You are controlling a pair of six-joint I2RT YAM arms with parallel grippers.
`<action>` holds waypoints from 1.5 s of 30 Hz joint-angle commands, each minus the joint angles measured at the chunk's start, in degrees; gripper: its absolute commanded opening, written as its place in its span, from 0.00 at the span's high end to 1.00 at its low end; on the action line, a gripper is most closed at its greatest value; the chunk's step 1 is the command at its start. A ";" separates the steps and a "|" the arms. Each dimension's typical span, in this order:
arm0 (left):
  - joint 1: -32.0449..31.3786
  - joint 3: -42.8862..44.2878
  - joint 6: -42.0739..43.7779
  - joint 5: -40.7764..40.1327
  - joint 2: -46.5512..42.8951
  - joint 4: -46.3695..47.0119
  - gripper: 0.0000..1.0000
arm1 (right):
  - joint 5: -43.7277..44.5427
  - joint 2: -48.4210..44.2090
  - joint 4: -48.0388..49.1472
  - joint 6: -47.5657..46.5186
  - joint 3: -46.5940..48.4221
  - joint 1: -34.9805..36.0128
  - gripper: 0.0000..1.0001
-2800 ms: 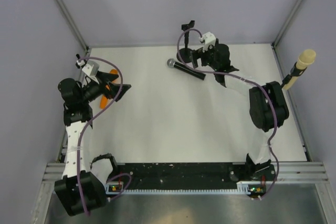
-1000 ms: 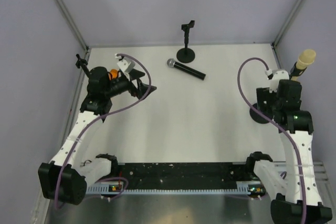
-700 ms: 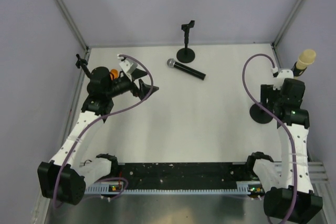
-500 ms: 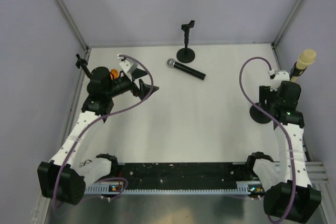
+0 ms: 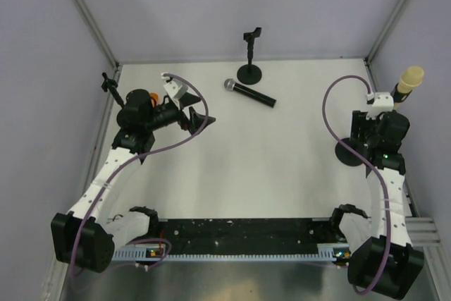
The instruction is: Remove the microphone from the stand
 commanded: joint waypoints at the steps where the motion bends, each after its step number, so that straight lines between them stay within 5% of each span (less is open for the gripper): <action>1: -0.54 -0.23 0.55 0.12 0.29 3.19 0.01 | -4.56 -2.03 7.04 0.78 -1.67 -0.79 0.34; 20: -1.51 -0.14 0.46 -0.06 0.56 3.37 0.01 | 1.07 -1.69 23.14 1.31 -9.15 -0.70 0.66; 27: -1.95 0.39 0.46 -0.06 1.61 3.28 0.01 | -0.07 -1.24 24.10 2.54 -8.53 -0.79 1.00; 32: -2.30 1.18 0.19 -0.32 2.14 3.28 0.01 | -1.83 -1.59 23.14 3.77 -7.39 -0.79 1.00; 37: -2.56 1.88 0.46 -0.41 2.32 3.19 0.01 | -12.08 -3.79 19.46 4.91 -4.41 -0.79 1.00; 45: -2.74 6.01 0.55 1.78 2.66 2.58 0.01 | -43.38 -1.60 11.89 14.49 8.94 0.17 1.00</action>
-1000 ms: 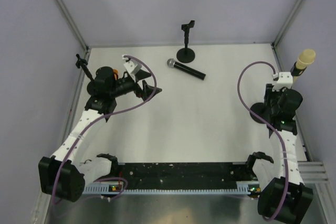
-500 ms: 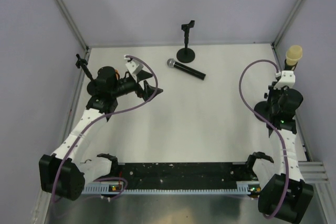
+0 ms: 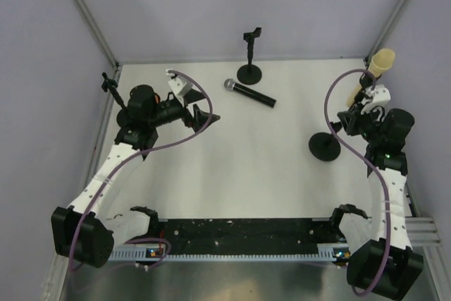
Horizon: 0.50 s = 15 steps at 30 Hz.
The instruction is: Remove the microphone from the stand
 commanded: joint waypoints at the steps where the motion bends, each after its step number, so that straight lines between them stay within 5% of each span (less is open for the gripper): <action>1: -0.31 4.74 0.20 2.38 0.46 1.99 0.01 | -20.60 0.13 3.80 6.61 11.97 1.92 1.00; 15: -1.72 11.43 -3.49 16.79 1.69 1.20 0.01 | -25.62 11.37 0.37 2.31 22.88 38.83 1.00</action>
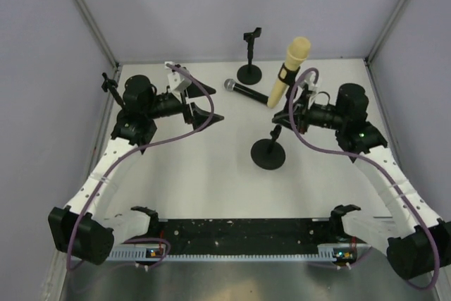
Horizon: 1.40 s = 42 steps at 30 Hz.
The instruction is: Remove the microphone from the stand
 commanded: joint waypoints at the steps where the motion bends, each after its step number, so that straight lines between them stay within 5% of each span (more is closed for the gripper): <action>1: -0.89 3.06 -2.66 5.95 0.31 1.33 0.01 | -5.08 4.36 2.80 -2.98 6.05 9.09 1.00; 12: -1.95 0.51 -2.14 7.54 2.24 3.70 0.01 | -7.90 15.00 -2.65 -16.69 12.64 23.95 1.00; 21: -1.95 -3.18 1.90 13.07 2.78 3.61 0.01 | -6.93 20.99 -2.22 -24.26 11.95 25.98 1.00; 32: -2.21 -7.92 -7.13 16.85 4.27 17.04 0.01 | -10.35 17.38 4.64 -20.40 6.41 26.16 1.00; 37: -2.21 -10.74 -14.96 16.51 4.27 28.12 0.11 | -14.74 17.21 7.09 -16.10 6.14 26.16 1.00; 42: -2.21 -10.83 -15.67 16.85 4.18 28.66 0.19 | -15.20 17.03 8.68 -14.06 5.53 26.16 1.00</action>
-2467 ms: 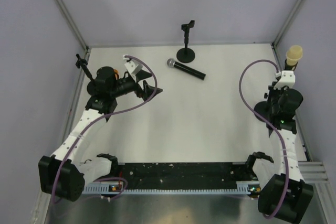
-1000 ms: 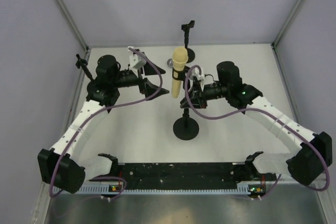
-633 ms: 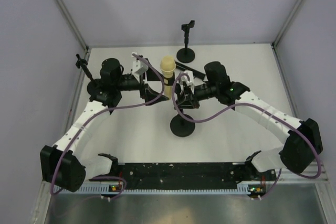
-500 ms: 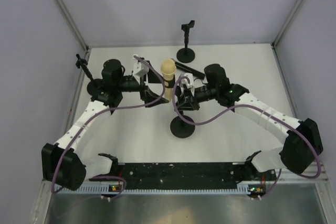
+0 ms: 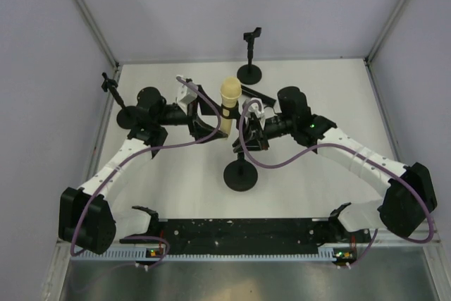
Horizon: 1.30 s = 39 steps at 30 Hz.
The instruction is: Remove the microphone from the stand
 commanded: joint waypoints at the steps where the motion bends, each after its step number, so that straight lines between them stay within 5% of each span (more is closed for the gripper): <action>1: -0.33 -0.18 -3.48 1.84 -0.15 6.85 0.19 | -4.81 -3.32 7.66 2.26 0.35 0.80 1.00; 5: -0.68 -0.45 -4.18 2.10 0.12 7.64 0.07 | -5.77 -2.62 7.92 3.32 0.17 0.80 1.00; 15: -2.00 -0.27 -4.36 2.81 0.82 7.20 0.09 | -6.30 -2.53 10.55 4.90 -0.44 0.80 1.00; 22: -2.44 -0.10 -4.80 3.25 1.00 7.29 0.28 | -5.60 -2.35 11.44 5.43 -0.97 0.80 1.00; 26: -2.61 -0.10 -5.06 3.34 0.82 7.29 0.56 | -4.46 -2.44 11.26 4.81 -1.41 0.80 1.00; 32: -2.53 -0.36 -4.97 3.07 0.03 7.20 0.82 | -2.62 -3.14 10.56 3.06 -1.94 0.80 1.00; 39: -2.35 -0.62 -4.80 2.72 -1.46 7.03 1.00 | -1.03 -3.84 8.54 0.42 -2.20 0.80 1.00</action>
